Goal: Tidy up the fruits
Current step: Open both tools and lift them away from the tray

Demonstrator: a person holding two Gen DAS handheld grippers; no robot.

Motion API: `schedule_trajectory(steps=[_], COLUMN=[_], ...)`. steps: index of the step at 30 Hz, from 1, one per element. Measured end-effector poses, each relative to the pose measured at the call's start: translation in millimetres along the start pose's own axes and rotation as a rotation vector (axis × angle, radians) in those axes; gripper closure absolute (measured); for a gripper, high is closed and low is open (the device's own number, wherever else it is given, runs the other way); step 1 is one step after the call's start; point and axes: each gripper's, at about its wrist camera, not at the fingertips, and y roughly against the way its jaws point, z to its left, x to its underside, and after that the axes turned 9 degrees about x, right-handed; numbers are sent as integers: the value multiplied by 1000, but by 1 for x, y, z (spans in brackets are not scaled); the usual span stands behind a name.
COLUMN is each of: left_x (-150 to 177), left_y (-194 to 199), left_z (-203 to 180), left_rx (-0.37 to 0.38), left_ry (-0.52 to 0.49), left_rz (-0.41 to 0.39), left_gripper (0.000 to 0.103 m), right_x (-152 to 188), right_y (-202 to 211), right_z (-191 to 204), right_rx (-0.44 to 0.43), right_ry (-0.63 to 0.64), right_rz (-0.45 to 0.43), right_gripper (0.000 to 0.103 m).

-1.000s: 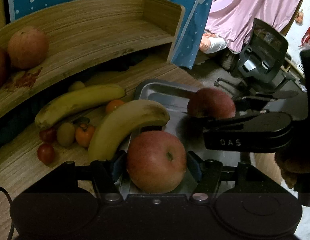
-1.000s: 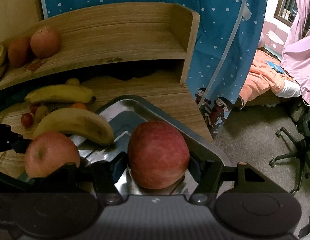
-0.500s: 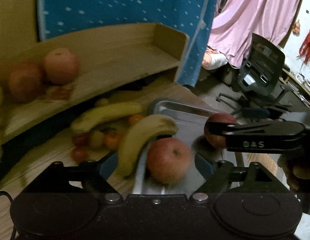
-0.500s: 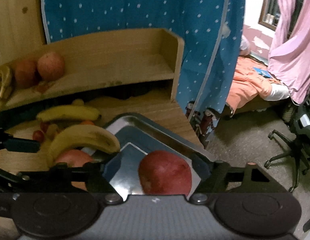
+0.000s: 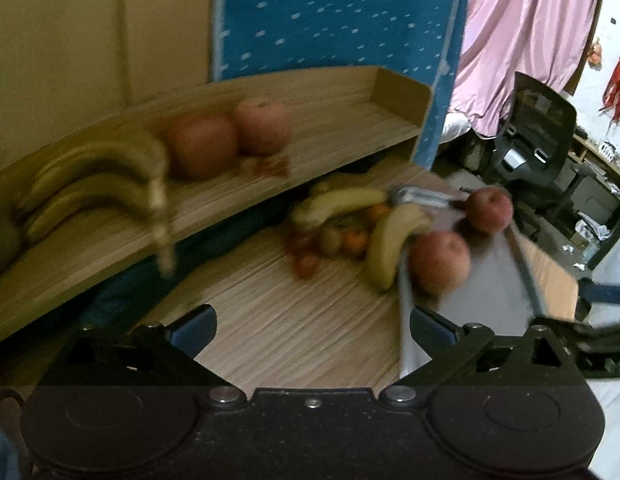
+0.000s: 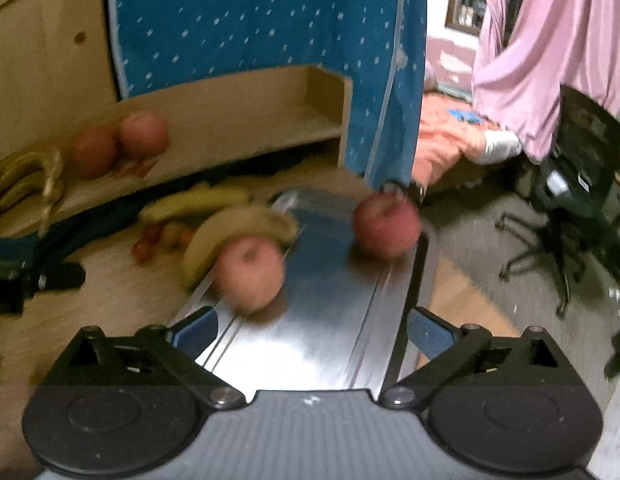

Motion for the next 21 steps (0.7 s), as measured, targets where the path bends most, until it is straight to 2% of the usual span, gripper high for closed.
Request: schedule_trajectory(steps=[6, 10, 21], left_x=[27, 39, 46], left_y=[17, 19, 27], left_z=[28, 39, 49], left_rx=[-22, -43, -103], left_ry=[30, 54, 90], left_rz=[43, 77, 98], left_gripper=[1, 1, 1], right_x=[38, 53, 49], right_y=[23, 29, 22], right_z=[23, 30, 58], right_rx=[15, 14, -45], right_ry=[-72, -100, -62], right_rz=[134, 192, 266], right_gripper=[0, 0, 0])
